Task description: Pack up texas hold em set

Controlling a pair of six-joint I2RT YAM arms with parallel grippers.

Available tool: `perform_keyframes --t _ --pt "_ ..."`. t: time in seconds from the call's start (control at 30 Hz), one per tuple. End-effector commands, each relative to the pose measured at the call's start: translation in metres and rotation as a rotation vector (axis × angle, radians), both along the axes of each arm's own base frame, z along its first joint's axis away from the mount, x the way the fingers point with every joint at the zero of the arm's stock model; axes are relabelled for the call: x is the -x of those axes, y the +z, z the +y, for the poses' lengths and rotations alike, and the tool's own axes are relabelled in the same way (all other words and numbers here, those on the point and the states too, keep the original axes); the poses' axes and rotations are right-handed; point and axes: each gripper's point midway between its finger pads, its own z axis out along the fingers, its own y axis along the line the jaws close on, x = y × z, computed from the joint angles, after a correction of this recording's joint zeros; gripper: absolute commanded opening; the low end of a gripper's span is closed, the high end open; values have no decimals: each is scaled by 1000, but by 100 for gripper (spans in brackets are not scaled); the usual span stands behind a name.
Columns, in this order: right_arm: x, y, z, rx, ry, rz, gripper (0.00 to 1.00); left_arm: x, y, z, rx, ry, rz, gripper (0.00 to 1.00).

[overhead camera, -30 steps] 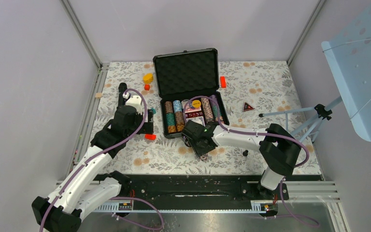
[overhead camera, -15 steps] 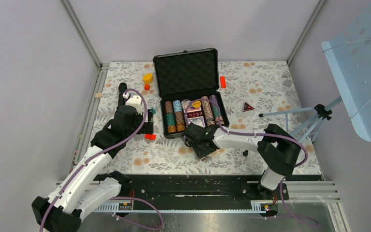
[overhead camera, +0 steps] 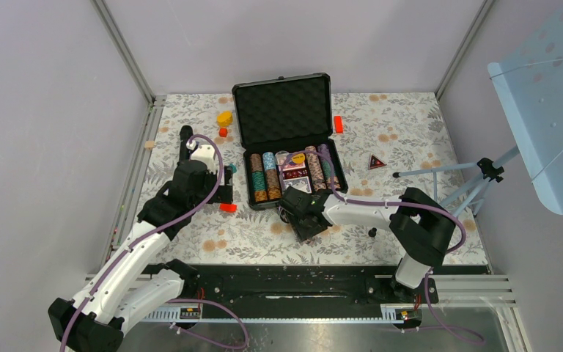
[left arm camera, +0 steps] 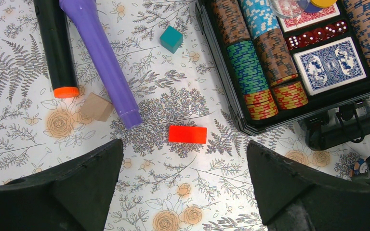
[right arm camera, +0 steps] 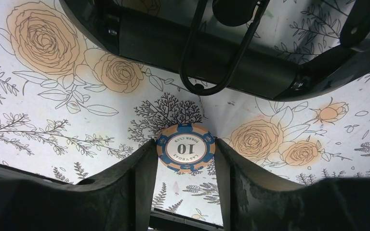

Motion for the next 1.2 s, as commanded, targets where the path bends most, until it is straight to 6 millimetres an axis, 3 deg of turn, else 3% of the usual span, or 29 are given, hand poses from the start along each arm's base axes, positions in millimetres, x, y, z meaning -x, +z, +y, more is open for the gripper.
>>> perform_keyframes --t 0.0,0.23,0.47,0.6,0.7,0.97,1.17 --pt "1 1 3 -7 -11 10 55 -5 8 -5 30 -12 -35 99" --pt "-1 6 1 -13 -16 -6 68 -5 8 -5 30 -11 -35 99" --pt "-6 21 0 -14 44 -44 73 -5 8 -5 29 -9 -37 99" --pt "-2 34 2 -35 198 -46 73 -5 8 -5 31 -9 -37 99" --pt "11 43 3 -74 371 1 74 -5 8 -5 31 -12 -36 99" --pt "25 77 4 -219 806 -60 80 -5 10 -6 37 -17 -40 99" --pt "28 88 -16 -249 1073 -133 85 -4 12 -8 48 -26 -45 99"
